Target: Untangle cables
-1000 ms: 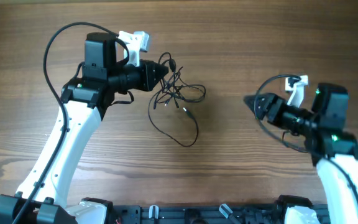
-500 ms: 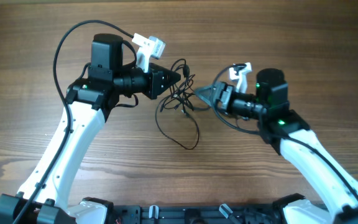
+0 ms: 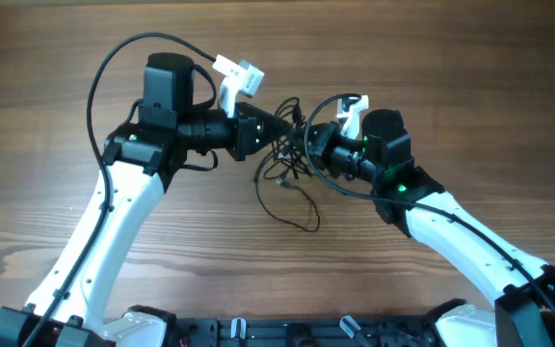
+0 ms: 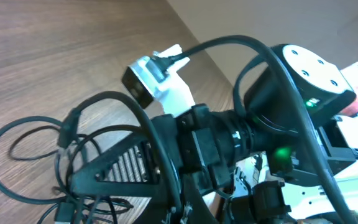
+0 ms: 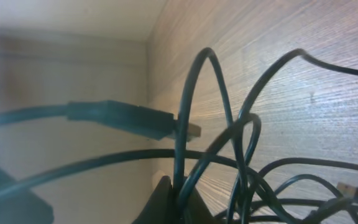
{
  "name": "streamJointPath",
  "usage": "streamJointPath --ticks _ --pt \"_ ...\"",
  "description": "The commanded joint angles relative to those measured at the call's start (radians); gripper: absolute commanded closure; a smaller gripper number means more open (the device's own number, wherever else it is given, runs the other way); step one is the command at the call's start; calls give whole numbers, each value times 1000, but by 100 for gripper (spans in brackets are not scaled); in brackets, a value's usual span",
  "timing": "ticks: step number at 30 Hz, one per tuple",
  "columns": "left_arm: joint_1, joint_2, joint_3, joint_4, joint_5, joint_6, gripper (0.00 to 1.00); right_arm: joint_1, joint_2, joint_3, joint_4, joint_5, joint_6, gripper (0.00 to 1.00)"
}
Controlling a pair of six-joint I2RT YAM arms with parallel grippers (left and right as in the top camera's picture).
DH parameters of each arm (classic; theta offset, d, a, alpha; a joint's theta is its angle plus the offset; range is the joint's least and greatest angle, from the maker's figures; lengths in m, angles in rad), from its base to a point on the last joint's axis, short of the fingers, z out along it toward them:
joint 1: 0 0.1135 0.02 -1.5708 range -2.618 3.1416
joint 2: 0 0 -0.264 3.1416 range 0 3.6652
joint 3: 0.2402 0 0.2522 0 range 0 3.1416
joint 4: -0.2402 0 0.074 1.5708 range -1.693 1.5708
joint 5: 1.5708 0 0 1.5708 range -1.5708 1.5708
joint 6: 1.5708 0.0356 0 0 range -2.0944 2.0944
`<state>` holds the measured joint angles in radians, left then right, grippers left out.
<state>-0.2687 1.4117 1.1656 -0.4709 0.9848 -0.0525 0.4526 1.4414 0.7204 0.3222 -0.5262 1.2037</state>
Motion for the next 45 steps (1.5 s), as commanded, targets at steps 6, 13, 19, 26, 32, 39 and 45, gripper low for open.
streamJointPath --ticks 6,13,19,26,32,39,45 --pt "5 -24 -2 20 -289 23 96 -50 -31 7 -177 -139 -76 96" --pt "20 -24 -2 -72 -507 23 96 -238 -295 7 -431 -66 -253 96" --pt "143 -133 0 -65 -507 -16 96 -507 -402 7 -965 352 -261 96" --pt "239 -267 -1 -85 -507 -65 96 -523 -401 7 -981 503 -261 91" --pt "238 -264 -1 -113 -503 -125 85 -523 -401 7 -970 405 -262 0" --pt "238 -260 -2 -148 -503 -254 5 -523 -396 7 -967 324 -318 0" --pt "155 -161 -3 -188 -504 -308 0 -455 -393 7 -802 -91 -504 14"
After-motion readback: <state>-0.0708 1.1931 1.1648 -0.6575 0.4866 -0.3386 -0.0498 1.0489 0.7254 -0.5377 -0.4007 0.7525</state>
